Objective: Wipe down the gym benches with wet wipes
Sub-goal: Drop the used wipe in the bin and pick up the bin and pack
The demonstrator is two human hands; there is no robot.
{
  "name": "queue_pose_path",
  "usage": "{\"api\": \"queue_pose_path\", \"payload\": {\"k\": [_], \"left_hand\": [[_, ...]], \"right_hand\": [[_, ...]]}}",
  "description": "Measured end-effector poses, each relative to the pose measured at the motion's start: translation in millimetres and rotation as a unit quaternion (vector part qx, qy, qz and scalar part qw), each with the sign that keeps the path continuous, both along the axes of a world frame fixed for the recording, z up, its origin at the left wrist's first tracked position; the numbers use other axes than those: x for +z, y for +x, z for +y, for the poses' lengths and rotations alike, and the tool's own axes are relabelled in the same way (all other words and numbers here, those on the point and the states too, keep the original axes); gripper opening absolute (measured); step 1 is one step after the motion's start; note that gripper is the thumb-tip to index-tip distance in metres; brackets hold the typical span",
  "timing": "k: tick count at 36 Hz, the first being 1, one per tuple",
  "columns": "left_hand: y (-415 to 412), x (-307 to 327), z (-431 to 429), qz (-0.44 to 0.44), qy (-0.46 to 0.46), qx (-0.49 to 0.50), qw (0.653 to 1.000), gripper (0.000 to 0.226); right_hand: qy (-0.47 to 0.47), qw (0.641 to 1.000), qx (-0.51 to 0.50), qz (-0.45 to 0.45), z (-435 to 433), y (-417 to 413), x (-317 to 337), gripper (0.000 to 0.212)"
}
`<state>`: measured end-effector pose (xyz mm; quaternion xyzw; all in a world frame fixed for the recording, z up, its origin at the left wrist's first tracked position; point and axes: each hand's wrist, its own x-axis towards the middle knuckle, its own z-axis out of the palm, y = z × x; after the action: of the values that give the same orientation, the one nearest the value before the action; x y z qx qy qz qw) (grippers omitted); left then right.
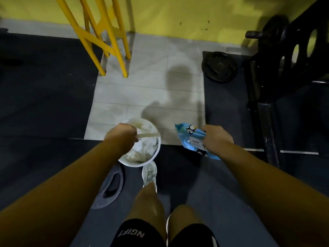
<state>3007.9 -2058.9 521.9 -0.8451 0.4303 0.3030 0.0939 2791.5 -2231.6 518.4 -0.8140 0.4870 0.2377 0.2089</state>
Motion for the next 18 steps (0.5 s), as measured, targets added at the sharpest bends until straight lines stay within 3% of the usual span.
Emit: {"api": "queue_pose_path", "payload": {"k": [4,9,18], "left_hand": [[35,-34,-27,0.028,0.012,0.03,0.999,0.022],[72,-92,-63,0.03,0.02,0.001,0.999,0.024],[118,-236,-109,0.017,0.007,0.012,1.0,0.023]], "right_hand": [[0.033,0.999,-0.017,-0.008,-31,35,-36,0.018],[0.058,0.997,-0.041,-0.025,-64,68,-95,0.014],[0.042,0.999,-0.011,-0.005,-107,105,-244,0.015]]}}
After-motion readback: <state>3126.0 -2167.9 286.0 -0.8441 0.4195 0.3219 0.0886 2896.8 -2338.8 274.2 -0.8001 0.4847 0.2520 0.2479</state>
